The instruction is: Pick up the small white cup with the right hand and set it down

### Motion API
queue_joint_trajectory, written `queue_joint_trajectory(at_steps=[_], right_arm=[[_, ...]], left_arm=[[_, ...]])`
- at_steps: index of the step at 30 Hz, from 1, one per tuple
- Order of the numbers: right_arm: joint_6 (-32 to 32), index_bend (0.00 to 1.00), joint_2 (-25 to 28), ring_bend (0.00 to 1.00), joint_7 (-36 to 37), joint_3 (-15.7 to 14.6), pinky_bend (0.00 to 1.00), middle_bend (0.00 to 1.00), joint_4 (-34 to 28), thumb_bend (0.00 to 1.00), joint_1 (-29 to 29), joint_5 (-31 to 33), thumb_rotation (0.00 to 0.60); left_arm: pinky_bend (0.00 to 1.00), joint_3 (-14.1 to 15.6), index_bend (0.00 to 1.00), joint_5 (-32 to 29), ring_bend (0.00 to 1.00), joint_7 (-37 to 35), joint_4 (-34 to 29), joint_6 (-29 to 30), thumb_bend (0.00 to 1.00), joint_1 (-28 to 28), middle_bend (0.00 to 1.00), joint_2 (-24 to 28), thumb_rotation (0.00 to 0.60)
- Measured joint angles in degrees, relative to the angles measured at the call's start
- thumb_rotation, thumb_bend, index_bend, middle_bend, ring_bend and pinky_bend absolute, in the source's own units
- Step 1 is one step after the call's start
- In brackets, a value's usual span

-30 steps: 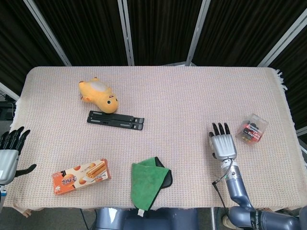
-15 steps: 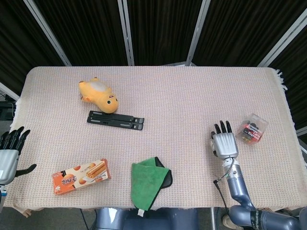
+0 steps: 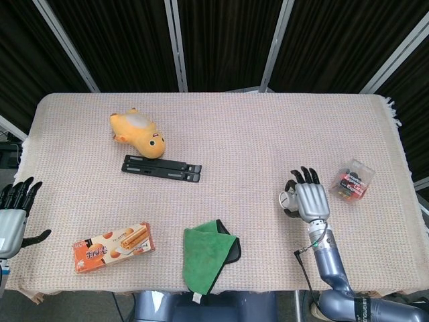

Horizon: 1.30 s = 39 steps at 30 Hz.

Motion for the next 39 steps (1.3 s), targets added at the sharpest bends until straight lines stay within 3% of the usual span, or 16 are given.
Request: queue_joint_trajectory(at_steps=[11,17,39], right_arm=[[-6.9,0.5,2.1,0.0,11.3,5.9,0.0,0.19,-7.9,0.21,-0.7,16.3,0.6],[-7.4,0.5,1.7,0.0,14.4,7.9,0.0,0.19,-8.8,0.21,0.0,20.7,0.6],[-5.1,0.5,4.6,0.0,14.4,4.2,0.0,0.16,-7.9,0.21,-1.2,21.1,0.6]], left_arm=[[0.0,0.0,0.0,0.0,0.0,0.2,0.1,0.1,0.0,0.0,0.0,-0.1,0.6],[0.0,0.0,0.0,0.0,0.0,0.1,0.1,0.1,0.0,0.0,0.0,-0.1,0.6],[0.0,0.0,0.0,0.1,0.0,0.1,0.1,0.1,0.0,0.0,0.0,-0.1,0.6]])
